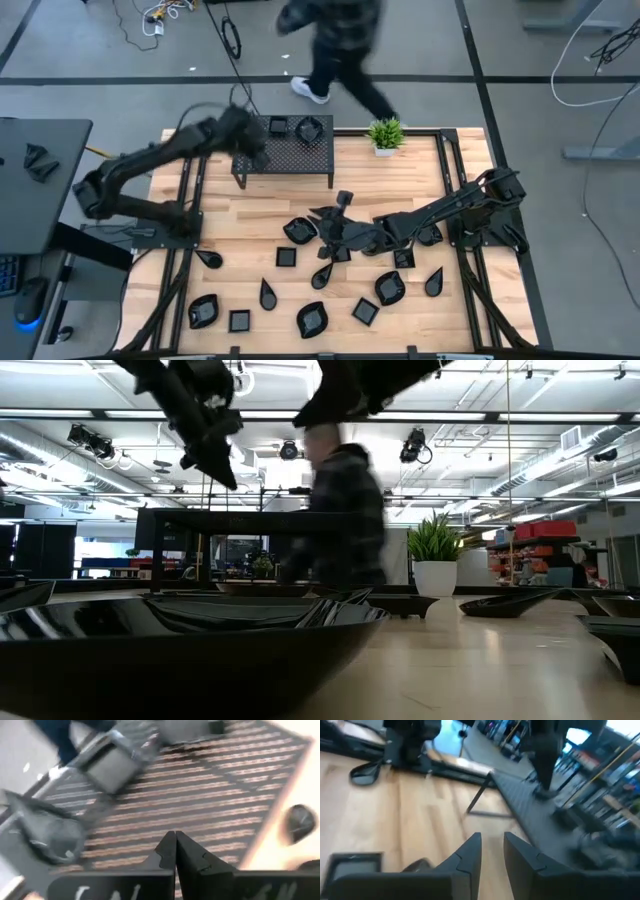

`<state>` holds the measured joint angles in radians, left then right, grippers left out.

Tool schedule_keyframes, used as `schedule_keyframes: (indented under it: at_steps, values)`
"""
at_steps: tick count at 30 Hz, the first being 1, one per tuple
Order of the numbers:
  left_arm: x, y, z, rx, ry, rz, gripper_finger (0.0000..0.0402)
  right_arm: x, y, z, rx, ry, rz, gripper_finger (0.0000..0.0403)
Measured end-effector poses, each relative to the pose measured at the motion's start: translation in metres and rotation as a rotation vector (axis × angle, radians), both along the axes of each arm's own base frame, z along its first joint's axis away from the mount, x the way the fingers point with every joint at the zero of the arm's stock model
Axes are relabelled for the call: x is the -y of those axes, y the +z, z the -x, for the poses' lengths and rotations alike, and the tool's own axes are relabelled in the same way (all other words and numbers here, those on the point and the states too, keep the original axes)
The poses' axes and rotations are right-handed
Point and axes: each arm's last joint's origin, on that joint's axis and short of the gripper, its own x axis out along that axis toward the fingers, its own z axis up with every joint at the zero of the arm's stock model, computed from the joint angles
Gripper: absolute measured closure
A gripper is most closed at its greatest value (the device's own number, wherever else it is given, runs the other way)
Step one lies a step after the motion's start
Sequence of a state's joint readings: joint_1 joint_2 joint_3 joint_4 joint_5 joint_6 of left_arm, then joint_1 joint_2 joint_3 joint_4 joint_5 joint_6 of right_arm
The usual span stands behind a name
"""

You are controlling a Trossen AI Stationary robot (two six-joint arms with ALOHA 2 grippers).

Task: Pick & Place Mini shaped plates
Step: Stack the black square plate on top of the square plate on the shelf

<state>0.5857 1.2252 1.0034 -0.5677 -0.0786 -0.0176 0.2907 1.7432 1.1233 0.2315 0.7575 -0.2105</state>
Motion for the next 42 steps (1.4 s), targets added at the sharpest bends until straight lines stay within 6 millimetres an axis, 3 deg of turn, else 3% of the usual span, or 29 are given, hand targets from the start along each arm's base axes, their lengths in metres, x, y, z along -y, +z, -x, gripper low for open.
schedule_keyframes:
  at_steps: [5, 13, 19, 23, 27, 33, 37, 42]
  values:
    - [0.065, -0.023, 0.0, 0.195, -0.076, -0.018, 0.039, 0.004, -0.025, 0.009, -0.039, 0.072, -0.154, 0.0318]
    - [0.144, -0.077, 0.003, 0.412, -0.265, 0.075, 0.0397, 0.024, -0.035, 0.01, -0.249, 0.211, -0.507, 0.0318]
    - [0.177, -0.098, 0.004, 0.43, -0.419, 0.064, 0.0387, 0.034, -0.042, 0.006, -0.305, 0.311, -0.593, 0.03]
    - [0.203, -0.108, 0.003, 0.365, -0.685, 0.084, 0.0386, 0.036, -0.039, -0.001, -0.227, 0.336, -0.579, 0.0283]
    - [0.227, -0.121, 0.001, 0.338, -0.809, 0.12, 0.0378, 0.037, -0.032, -0.007, -0.13, 0.379, -0.537, 0.0273]
    - [0.244, -0.144, -0.004, 0.285, -0.826, 0.138, 0.0315, 0.039, -0.026, -0.011, -0.056, 0.337, -0.467, 0.0272]
    - [0.256, -0.148, -0.019, 0.252, -0.834, 0.138, 0.027, 0.039, -0.026, -0.011, -0.046, 0.321, -0.47, 0.0276]
    - [0.273, -0.159, -0.037, 0.093, -0.76, 0.019, 0.0259, 0.036, -0.027, -0.01, -0.046, 0.312, -0.512, 0.0282]
